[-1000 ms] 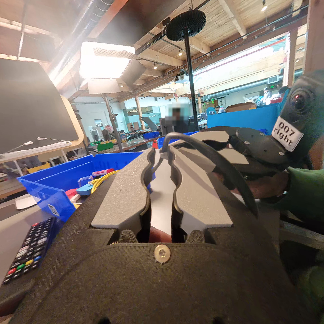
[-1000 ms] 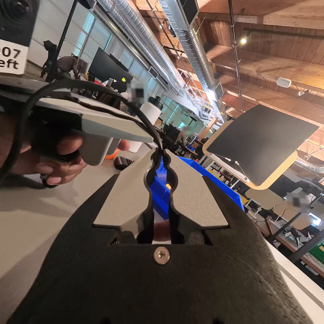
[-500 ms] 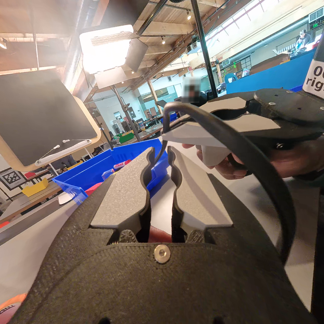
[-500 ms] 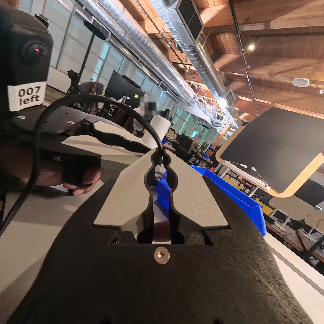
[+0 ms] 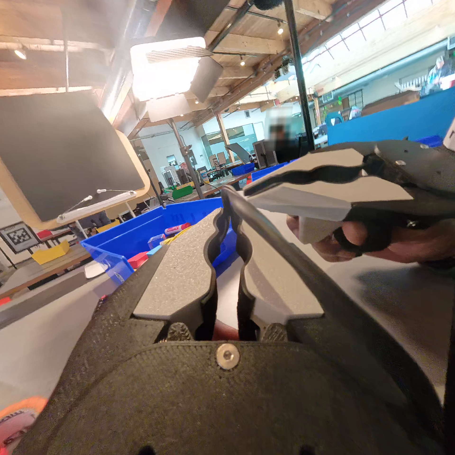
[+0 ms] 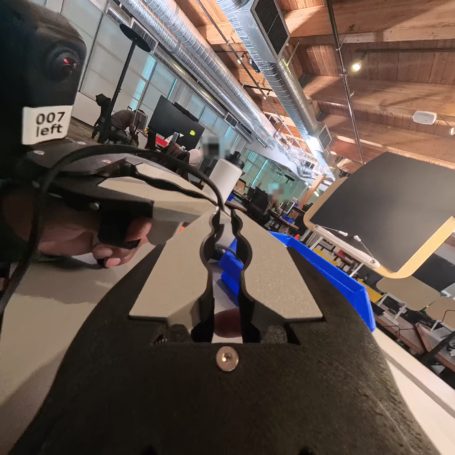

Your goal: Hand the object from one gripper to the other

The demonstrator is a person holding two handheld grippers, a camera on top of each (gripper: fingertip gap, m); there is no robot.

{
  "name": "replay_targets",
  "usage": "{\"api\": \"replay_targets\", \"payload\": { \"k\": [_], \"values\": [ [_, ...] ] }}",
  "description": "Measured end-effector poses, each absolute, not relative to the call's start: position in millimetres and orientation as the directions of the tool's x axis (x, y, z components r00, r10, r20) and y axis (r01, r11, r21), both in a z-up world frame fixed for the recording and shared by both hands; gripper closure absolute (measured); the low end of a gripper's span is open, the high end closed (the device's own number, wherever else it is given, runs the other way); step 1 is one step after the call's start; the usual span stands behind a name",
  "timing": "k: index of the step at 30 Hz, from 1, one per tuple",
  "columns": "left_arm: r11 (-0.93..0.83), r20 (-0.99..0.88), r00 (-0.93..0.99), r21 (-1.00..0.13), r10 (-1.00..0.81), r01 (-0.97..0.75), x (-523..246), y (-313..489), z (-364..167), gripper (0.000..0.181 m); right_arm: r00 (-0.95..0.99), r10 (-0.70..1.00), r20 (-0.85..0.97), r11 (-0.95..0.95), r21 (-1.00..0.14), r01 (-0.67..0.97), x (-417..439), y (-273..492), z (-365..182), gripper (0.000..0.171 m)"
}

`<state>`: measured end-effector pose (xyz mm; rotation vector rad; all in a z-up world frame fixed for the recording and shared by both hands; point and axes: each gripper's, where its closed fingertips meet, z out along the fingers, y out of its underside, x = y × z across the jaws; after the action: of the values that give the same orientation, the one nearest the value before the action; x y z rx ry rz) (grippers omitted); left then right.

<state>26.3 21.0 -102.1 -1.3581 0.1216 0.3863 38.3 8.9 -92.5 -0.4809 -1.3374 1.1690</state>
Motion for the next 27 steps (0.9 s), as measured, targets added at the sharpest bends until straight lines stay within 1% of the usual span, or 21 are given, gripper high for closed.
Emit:
{"api": "replay_targets", "payload": {
  "k": [1,3,4,6,10,13,16,17,19,20,21,22,23,25,27],
  "values": [
    [0.172,-0.271,0.941,-0.936,0.201,-0.306,22.7,19.3,-100.5,0.179,-0.210,0.860,0.465,0.372,-0.853,-0.365,38.7,7.9,-92.8,0.160],
    [0.193,-0.205,0.957,-0.950,0.204,-0.245,15.3,16.4,-98.0,0.175,-0.297,0.861,0.414,0.304,-0.885,-0.353,41.5,2.0,-94.5,0.156],
    [0.204,-0.177,0.963,-0.954,0.205,-0.219,12.1,15.0,-96.9,0.178,-0.349,0.850,0.394,0.277,-0.899,-0.339,43.0,-2.8,-97.5,0.155],
    [0.228,-0.130,0.970,-0.957,0.207,-0.178,7.1,12.1,-94.1,0.176,-0.462,0.808,0.365,0.246,-0.922,-0.299,47.1,-16.2,-107.0,0.154],
    [0.251,-0.097,0.968,-0.955,0.231,-0.155,-0.2,7.7,-90.6,0.178,-0.716,0.637,0.286,0.228,-0.957,-0.179,67.1,-54.3,-133.4,0.150],
    [0.258,-0.092,0.967,-0.954,0.239,-0.155,-2.1,6.5,-89.5,0.178,-0.826,0.534,0.182,0.194,-0.977,-0.090,84.7,-75.2,-139.2,0.145],
    [0.263,-0.089,0.964,-0.952,0.250,-0.156,-4.0,5.4,-88.6,0.178,-0.837,0.520,0.168,0.255,-0.966,-0.035,84.6,-89.1,-151.2,0.138],
    [0.263,-0.091,0.963,-0.951,0.255,-0.160,-4.4,5.0,-88.3,0.177,-0.836,0.519,0.180,0.290,-0.957,-0.026,83.9,-94.4,-156.4,0.135],
    [0.261,-0.101,0.960,-0.950,0.261,-0.171,-4.2,4.8,-88.0,0.177,-0.805,0.546,0.235,0.372,-0.928,-0.019,76.4,-101.5,-167.2,0.135],
    [0.260,-0.105,0.959,-0.950,0.262,-0.175,-3.9,4.9,-87.9,0.177,-0.782,0.556,0.282,0.424,-0.905,-0.025,71.8,-103.7,-173.3,0.137],
    [0.259,-0.108,0.958,-0.949,0.264,-0.179,-3.8,5.0,-88.0,0.177,-0.755,0.560,0.342,0.480,-0.876,-0.041,67.1,-104.6,-179.3,0.144],
    [0.260,-0.110,0.958,-0.949,0.266,-0.181,-3.7,4.9,-87.8,0.177,-0.719,0.561,0.411,0.534,-0.843,-0.065,61.7,-103.6,-183.7,0.157],
    [0.261,-0.110,0.957,-0.948,0.267,-0.182,-4.0,4.4,-87.5,0.178,-0.680,0.558,0.476,0.579,-0.810,-0.092,56.5,-101.1,-186.3,0.161],
    [0.264,-0.108,0.956,-0.947,0.273,-0.183,-5.1,3.3,-87.0,0.174,-0.606,0.565,0.560,0.638,-0.762,-0.111,46.0,-89.7,-187.1,0.165],
    [0.264,-0.106,0.955,-0.947,0.278,-0.182,-6.3,2.7,-86.8,0.176,-0.492,0.602,0.629,0.679,-0.727,-0.099,32.6,-65.4,-178.2,0.166]
  ]
}}
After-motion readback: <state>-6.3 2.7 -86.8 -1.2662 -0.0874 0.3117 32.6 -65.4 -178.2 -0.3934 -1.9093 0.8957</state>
